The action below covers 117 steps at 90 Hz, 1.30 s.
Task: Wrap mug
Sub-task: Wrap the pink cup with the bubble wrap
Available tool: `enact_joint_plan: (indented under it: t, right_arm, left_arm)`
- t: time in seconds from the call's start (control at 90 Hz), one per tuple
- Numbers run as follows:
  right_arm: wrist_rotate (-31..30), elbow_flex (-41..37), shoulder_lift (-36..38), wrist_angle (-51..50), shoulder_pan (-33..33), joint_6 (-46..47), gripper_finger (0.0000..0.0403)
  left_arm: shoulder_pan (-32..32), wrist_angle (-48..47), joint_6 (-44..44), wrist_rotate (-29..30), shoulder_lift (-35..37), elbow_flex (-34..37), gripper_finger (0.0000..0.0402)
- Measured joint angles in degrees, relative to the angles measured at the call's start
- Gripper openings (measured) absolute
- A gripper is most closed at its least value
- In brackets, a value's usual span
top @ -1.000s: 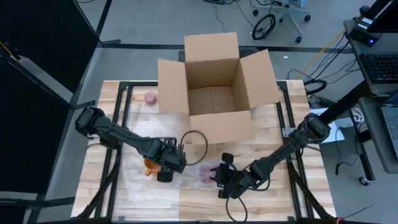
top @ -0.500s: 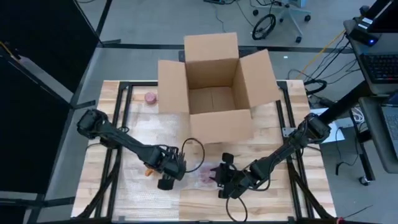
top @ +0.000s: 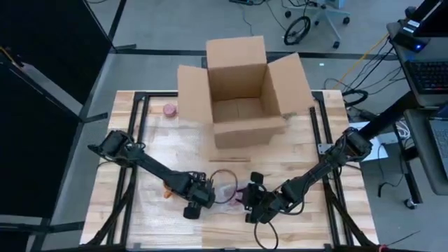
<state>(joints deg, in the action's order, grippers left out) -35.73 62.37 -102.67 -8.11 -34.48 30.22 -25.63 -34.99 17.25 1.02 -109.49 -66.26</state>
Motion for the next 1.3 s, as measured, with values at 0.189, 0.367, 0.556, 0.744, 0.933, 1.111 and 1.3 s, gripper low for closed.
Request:
enact_joint_plan:
  t: [0.189,0.367,0.556,0.744,0.933,1.111,1.3]
  right_arm:
    - [0.03,0.00,-0.02,-0.03,0.00,0.83,0.0127]
    - [0.03,0.00,-0.02,-0.07,0.01,1.87,0.0127]
    - [0.22,-0.03,-0.08,-0.26,0.00,2.10,0.0127]
    - [0.39,-0.06,-0.17,-0.74,0.00,2.91,0.0127]
    - [3.00,-0.07,-0.48,-0.65,0.34,3.60,0.0122]
    - [3.24,-0.07,-0.46,3.29,0.46,1.35,0.0103]
    - [9.13,1.56,-0.42,5.48,3.53,-2.83,0.0080]
  left_arm:
    - [-0.26,-0.06,0.34,-0.46,1.87,-1.13,0.0048]
    - [-1.40,0.35,0.47,0.57,6.61,-2.74,0.0016]
    - [-1.97,0.33,0.92,2.01,10.16,-4.47,0.0008]
    - [-2.21,-0.05,0.47,2.31,10.84,-7.22,0.0003]
    - [-2.19,0.49,-1.25,4.54,10.97,-8.74,0.0004]
    - [-2.18,0.68,-1.24,6.82,10.97,-8.50,0.0004]
    - [-2.16,1.64,-2.01,7.37,10.93,-8.45,0.0004]
